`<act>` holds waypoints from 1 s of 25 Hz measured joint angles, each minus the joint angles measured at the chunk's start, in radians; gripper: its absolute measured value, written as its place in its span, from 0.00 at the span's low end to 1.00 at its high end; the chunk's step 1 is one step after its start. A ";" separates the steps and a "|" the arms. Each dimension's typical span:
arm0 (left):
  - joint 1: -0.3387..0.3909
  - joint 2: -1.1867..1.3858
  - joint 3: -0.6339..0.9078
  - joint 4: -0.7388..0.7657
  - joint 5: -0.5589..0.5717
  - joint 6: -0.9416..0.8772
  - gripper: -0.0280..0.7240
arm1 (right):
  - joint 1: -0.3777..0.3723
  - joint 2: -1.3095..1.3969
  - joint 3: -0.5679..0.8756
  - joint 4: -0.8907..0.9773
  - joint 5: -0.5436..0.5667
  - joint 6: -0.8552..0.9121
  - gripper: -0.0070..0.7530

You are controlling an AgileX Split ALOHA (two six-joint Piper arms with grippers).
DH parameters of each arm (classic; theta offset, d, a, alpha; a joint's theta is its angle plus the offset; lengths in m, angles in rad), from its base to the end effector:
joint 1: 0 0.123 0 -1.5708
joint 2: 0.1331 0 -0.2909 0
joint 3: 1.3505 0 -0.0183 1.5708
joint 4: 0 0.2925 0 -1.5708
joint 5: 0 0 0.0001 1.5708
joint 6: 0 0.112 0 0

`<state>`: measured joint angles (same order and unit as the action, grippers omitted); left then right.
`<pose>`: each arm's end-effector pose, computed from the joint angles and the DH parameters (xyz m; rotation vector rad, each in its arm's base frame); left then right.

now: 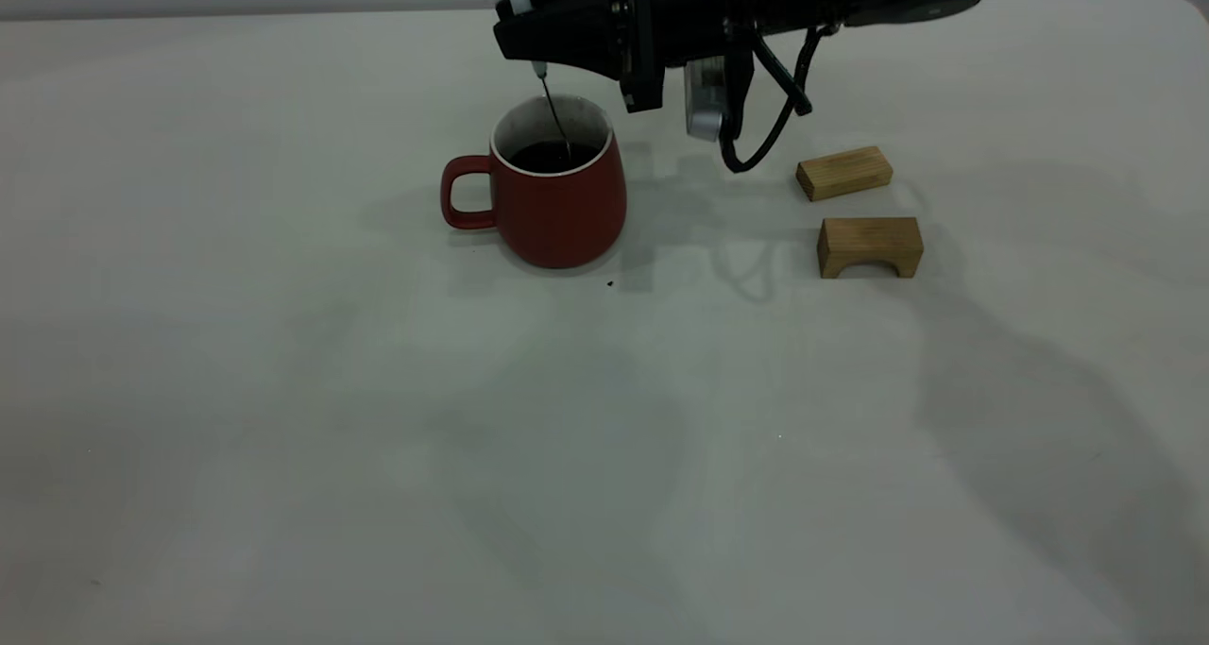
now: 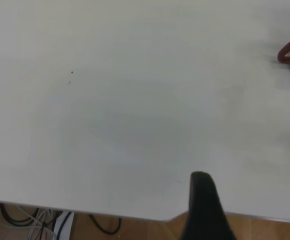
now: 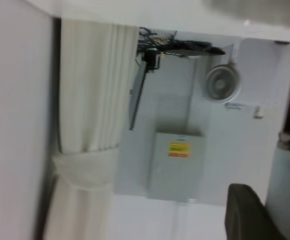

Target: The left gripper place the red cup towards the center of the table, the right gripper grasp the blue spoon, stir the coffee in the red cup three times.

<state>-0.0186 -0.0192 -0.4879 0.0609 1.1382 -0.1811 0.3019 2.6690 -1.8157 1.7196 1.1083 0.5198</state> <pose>0.0389 0.0055 0.2771 -0.1775 2.1059 -0.0455 0.4899 0.2564 0.0064 -1.3140 -1.5472 -1.3764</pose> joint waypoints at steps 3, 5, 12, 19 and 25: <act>0.000 0.000 0.000 0.000 0.000 0.000 0.78 | -0.001 -0.026 0.000 -0.051 -0.005 -0.147 0.48; 0.000 0.000 0.000 0.000 0.000 0.000 0.78 | -0.001 -0.042 0.000 -0.077 -0.006 -0.248 0.62; 0.000 0.000 0.000 0.000 0.000 0.000 0.78 | 0.000 -0.118 0.000 -0.343 -0.020 -0.609 0.85; 0.000 0.000 0.000 0.000 0.000 0.001 0.78 | 0.000 -0.315 0.000 -0.770 -0.004 -1.080 0.73; 0.000 0.000 0.000 0.000 0.000 0.001 0.78 | -0.027 -0.509 0.000 -0.847 0.089 -1.274 0.60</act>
<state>-0.0186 -0.0192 -0.4879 0.0609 1.1382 -0.1801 0.2753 2.1598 -1.8157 0.8728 1.1971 -0.7545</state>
